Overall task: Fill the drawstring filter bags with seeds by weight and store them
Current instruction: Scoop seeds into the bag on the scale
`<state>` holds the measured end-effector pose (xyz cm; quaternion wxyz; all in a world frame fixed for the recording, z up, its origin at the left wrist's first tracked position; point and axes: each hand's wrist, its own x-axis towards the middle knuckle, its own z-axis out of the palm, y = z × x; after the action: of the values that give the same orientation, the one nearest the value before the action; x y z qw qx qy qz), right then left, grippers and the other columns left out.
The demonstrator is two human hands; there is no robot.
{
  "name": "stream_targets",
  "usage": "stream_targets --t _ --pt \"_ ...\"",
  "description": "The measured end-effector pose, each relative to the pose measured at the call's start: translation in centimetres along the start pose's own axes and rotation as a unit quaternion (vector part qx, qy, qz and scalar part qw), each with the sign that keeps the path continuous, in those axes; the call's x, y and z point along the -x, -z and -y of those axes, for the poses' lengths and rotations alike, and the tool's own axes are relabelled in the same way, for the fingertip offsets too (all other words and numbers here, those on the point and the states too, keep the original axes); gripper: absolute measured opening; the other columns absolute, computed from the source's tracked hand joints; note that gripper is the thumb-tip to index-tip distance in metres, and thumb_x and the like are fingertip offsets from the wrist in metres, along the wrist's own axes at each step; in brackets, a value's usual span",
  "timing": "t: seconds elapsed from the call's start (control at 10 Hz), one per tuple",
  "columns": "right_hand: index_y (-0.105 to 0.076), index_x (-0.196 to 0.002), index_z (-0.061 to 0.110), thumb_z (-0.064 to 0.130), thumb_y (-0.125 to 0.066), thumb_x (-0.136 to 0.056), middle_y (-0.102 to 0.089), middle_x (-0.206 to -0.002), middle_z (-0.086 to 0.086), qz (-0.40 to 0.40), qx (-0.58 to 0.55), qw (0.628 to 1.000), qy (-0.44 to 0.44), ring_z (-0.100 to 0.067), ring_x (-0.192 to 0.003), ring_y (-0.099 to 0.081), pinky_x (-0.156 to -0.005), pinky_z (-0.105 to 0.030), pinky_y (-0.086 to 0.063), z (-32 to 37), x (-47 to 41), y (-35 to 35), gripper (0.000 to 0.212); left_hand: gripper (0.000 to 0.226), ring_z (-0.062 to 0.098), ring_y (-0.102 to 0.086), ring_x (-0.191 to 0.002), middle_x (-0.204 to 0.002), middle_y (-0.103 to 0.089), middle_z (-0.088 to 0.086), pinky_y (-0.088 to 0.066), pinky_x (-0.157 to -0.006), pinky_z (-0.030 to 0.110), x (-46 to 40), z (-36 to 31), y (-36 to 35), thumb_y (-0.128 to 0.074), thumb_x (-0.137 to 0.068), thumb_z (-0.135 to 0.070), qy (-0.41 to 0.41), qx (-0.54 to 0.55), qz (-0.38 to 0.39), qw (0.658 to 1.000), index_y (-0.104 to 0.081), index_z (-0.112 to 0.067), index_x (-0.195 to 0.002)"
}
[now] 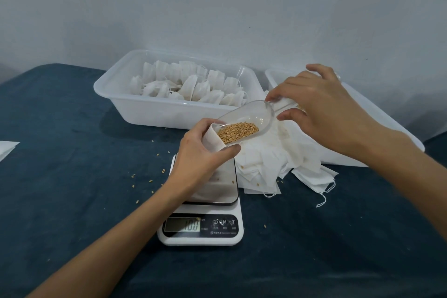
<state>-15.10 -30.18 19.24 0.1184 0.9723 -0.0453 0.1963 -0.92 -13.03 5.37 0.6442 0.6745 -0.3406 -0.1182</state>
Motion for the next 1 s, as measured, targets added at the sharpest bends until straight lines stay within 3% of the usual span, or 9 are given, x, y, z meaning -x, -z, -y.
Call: stream_targets --t 0.5,0.8,1.0 --pt "-0.068 -0.118 0.019 0.014 -0.076 -0.088 -0.070 -0.111 0.005 0.004 0.003 1.000 -0.005 -0.025 -0.112 -0.060 -0.120 -0.044 -0.017 0.19 -0.13 0.21 0.032 0.046 0.008 -0.066 -0.110 -0.110 -0.073 -0.017 -0.056 -0.093 0.037 0.05 -0.14 -0.01 -0.083 -0.067 -0.043 0.009 -0.003 -0.001 1.000 -0.066 -0.041 -0.110" --pt "-0.068 -0.118 0.019 0.013 -0.075 -0.088 -0.069 -0.111 0.004 0.003 0.005 1.000 -0.004 -0.026 -0.112 -0.060 -0.121 -0.045 -0.016 0.38 -0.14 0.32 0.032 0.045 0.007 -0.067 -0.107 -0.110 -0.072 -0.017 -0.056 -0.082 0.025 0.10 -0.24 0.03 -0.083 -0.067 -0.042 0.008 0.004 -0.001 1.000 -0.067 -0.041 -0.109" --pt "-0.068 -0.118 0.018 0.013 -0.076 -0.088 -0.070 -0.110 0.004 -0.001 0.006 1.000 -0.001 -0.026 -0.112 -0.060 -0.120 -0.045 -0.016 0.38 -0.15 0.30 0.032 0.045 0.010 -0.068 -0.107 -0.111 -0.073 -0.016 -0.058 -0.087 0.032 0.08 -0.20 0.05 -0.083 -0.067 -0.041 0.009 0.008 0.000 1.000 -0.067 -0.040 -0.110"
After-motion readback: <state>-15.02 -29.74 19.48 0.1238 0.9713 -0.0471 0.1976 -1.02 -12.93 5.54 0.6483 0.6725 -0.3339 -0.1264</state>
